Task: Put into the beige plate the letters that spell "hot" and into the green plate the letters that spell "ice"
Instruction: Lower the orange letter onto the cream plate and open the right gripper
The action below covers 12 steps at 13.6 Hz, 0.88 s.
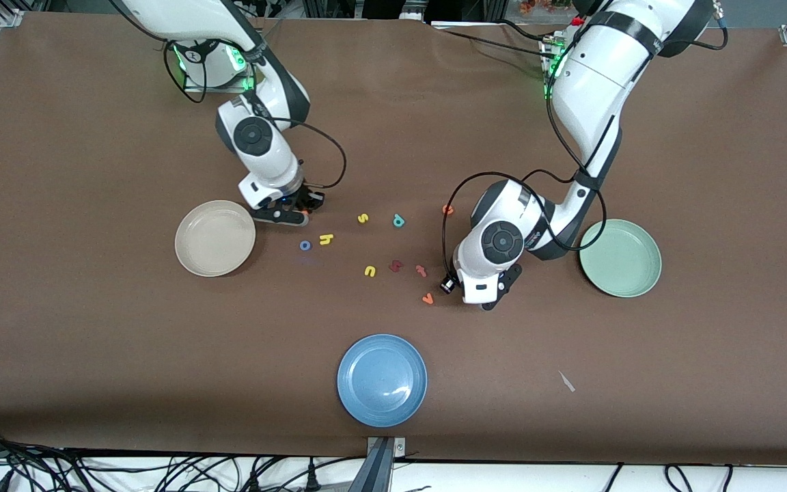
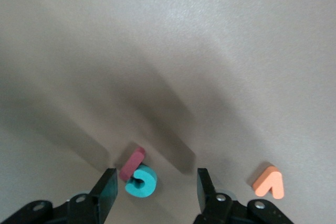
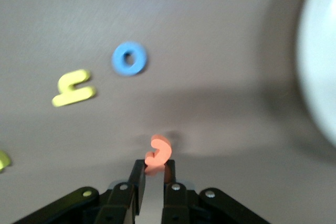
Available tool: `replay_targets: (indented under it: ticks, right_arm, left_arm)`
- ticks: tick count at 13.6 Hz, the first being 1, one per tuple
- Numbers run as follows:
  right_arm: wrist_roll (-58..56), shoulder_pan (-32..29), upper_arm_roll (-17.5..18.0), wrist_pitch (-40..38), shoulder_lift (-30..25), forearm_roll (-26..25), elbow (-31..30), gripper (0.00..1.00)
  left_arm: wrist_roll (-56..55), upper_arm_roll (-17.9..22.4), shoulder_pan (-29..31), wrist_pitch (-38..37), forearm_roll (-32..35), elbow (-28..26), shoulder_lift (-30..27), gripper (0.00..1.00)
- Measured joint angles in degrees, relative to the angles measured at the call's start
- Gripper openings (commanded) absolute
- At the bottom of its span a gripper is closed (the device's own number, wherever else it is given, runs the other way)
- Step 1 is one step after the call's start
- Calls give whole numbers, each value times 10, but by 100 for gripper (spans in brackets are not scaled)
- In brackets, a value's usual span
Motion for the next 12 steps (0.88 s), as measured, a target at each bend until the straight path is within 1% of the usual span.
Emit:
replay_targets:
  ticks: [2, 4, 5, 7, 8, 9, 10, 11, 12]
  right_arm:
    - [-78, -18, -28, -39, -31, 0, 2, 15]
    - [-153, -40, -46, -67, -50, 0, 8, 16]
    - [-189, -49, -55, -74, -54, 0, 12, 16]
    - [-251, -64, -73, -78, -54, 0, 16, 19]
    - [-269, -68, -81, -78, -54, 0, 16, 25]
    - [-279, -69, -86, -79, -53, 0, 16, 38]
    - [-282, -69, -87, -79, -52, 0, 16, 53]
    - [-283, -69, -87, -79, -51, 0, 16, 62]
    - [-283, -68, -87, -79, -51, 0, 16, 64]
  left_arm:
    - [0, 0, -1, -6, 0, 0, 0, 69]
    - [0, 0, -2, -7, 0, -1, 2, 67]
    - [0, 0, -3, -7, 0, -2, 3, 59]
    - [0, 0, -4, -7, 1, -2, 5, 35]
    - [0, 0, -4, -7, 1, -1, 5, 27]
    - [0, -1, -4, -6, 1, 2, 5, 20]
    - [0, -1, -5, -6, 1, 3, 5, 19]
    - [1, -1, -5, -7, 1, 3, 5, 15]
    - [1, -1, -5, -7, 1, 3, 5, 12]
